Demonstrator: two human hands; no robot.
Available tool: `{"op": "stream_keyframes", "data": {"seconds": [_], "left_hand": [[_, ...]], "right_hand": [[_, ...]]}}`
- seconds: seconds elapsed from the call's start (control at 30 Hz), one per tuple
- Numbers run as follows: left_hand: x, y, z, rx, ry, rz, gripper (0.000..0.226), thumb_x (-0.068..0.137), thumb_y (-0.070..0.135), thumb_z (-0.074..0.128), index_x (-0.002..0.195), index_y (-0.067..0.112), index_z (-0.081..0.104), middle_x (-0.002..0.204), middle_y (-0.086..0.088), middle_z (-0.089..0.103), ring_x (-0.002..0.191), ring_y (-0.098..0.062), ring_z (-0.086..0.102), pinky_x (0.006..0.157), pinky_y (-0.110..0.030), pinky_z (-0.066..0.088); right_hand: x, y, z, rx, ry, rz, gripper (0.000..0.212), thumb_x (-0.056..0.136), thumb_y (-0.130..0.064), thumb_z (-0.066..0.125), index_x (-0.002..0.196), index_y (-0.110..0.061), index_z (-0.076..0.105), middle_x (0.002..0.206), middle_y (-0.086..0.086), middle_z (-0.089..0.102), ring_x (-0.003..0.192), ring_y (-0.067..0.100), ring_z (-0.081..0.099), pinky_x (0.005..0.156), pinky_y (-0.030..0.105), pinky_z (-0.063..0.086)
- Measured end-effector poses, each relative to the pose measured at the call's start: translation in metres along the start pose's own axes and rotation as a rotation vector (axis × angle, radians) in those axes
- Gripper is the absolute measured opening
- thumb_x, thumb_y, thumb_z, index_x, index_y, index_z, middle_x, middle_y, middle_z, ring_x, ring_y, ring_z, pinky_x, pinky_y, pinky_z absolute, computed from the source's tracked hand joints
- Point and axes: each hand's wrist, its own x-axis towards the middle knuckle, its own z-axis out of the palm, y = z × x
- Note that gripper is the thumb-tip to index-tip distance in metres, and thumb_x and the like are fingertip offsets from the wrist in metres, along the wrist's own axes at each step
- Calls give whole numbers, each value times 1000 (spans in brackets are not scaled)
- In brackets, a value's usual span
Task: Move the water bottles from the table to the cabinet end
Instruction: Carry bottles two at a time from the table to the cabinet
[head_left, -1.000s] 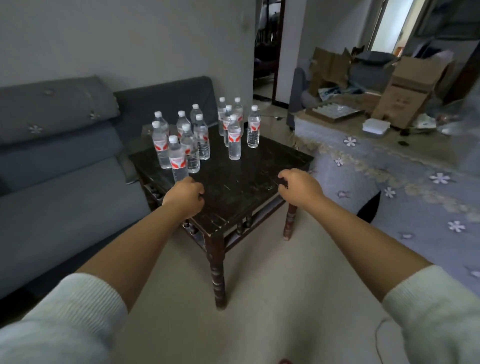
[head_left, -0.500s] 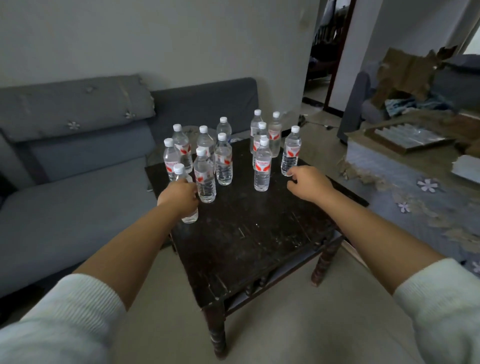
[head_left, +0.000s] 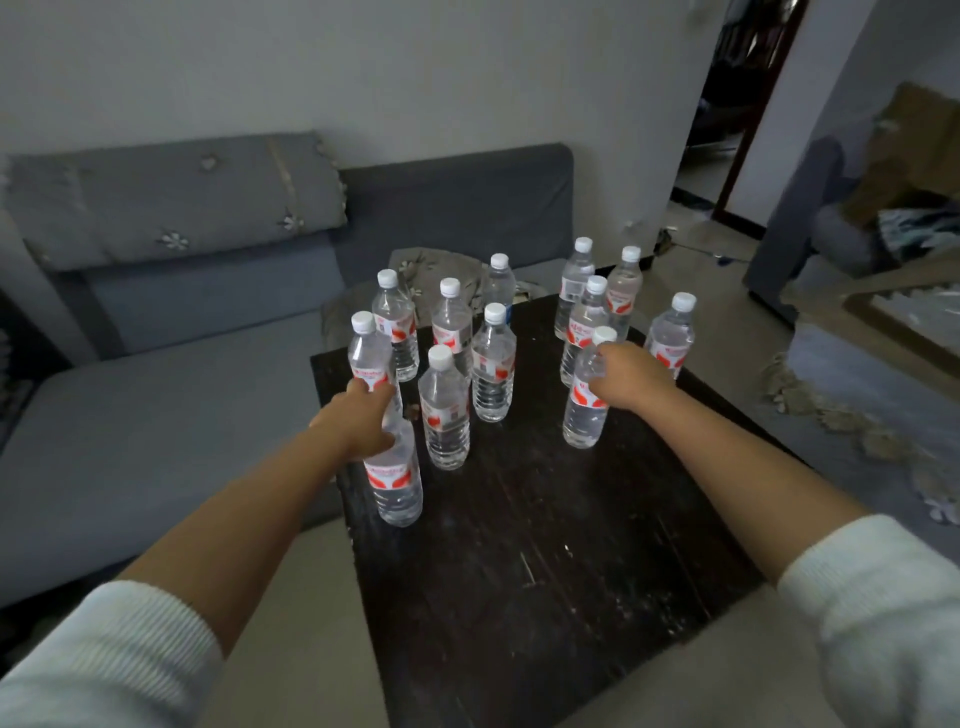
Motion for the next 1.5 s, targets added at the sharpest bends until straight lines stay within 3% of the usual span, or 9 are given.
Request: {"op": "stream_keyframes", "data": {"seconds": [0.17, 0.33, 0.53, 0.73, 1.0, 1.17, 1.3, 1.4, 1.5], "left_hand": [[27, -11, -1, -9, -25, 95, 44, 87, 25, 59, 128, 12, 48, 133, -12, 51, 119, -28, 52, 98, -35, 43], [34, -10, 2, -10, -47, 155, 42, 92, 28, 53, 129, 10, 43, 137, -12, 43, 118, -28, 51, 96, -33, 43], [34, -11, 7, -27, -37, 134, 38, 92, 28, 52, 124, 9, 43, 132, -14, 42, 110, -28, 53, 90, -32, 44], [28, 4, 13, -166, 114, 76, 33, 88, 23, 59, 115, 4, 56, 120, -14, 55, 107, -27, 54, 82, -30, 43], [17, 58, 17, -301, 238, 87, 30, 84, 21, 64, 105, 0, 62, 106, -17, 64, 86, -20, 53, 72, -26, 39], [14, 107, 16, -372, 219, 189, 28, 79, 20, 69, 96, -2, 65, 99, -16, 67, 90, -26, 62, 77, -34, 50], [10, 146, 20, -396, 197, 368, 24, 78, 16, 70, 91, -3, 67, 90, -15, 64, 81, -18, 53, 70, -24, 36], [5, 168, 26, -386, 142, 529, 22, 75, 15, 72, 88, -2, 67, 94, -18, 66, 85, -25, 59, 71, -25, 39], [-3, 184, 32, -369, 112, 685, 22, 74, 15, 73, 87, -2, 68, 89, -13, 63, 80, -15, 51, 71, -22, 34]], "right_hand": [[46, -5, 7, -25, -65, 69, 58, 88, -29, 56, 139, -13, 33, 142, 18, 36, 125, 37, 45, 99, 43, 44], [73, -2, 21, 10, -47, 123, 63, 92, -29, 50, 146, -21, 20, 154, 13, 19, 135, 37, 35, 107, 46, 40], [92, 3, 24, 25, 22, 158, 30, 88, -12, 58, 116, -4, 53, 119, 16, 56, 108, 32, 58, 85, 38, 48], [79, 10, 24, 83, -31, 11, 22, 84, -10, 62, 103, 1, 62, 110, 18, 61, 101, 33, 60, 70, 29, 39], [26, 38, 16, 167, -45, -47, 27, 83, -20, 65, 105, -5, 61, 114, 16, 52, 105, 31, 56, 77, 31, 41], [-10, 60, -1, 203, -130, -54, 24, 81, -20, 67, 98, -3, 64, 109, 15, 64, 101, 27, 61, 81, 34, 48], [-51, 74, -3, 175, -162, 15, 24, 81, -21, 64, 100, -6, 63, 92, 6, 58, 99, 25, 57, 73, 28, 39], [-86, 86, 0, 144, -175, 105, 20, 83, -23, 60, 99, -10, 59, 108, 12, 59, 106, 26, 55, 73, 29, 39], [-128, 92, 5, 148, -104, 254, 27, 86, -22, 58, 107, -5, 58, 118, 17, 57, 109, 29, 55, 76, 32, 41]]}}
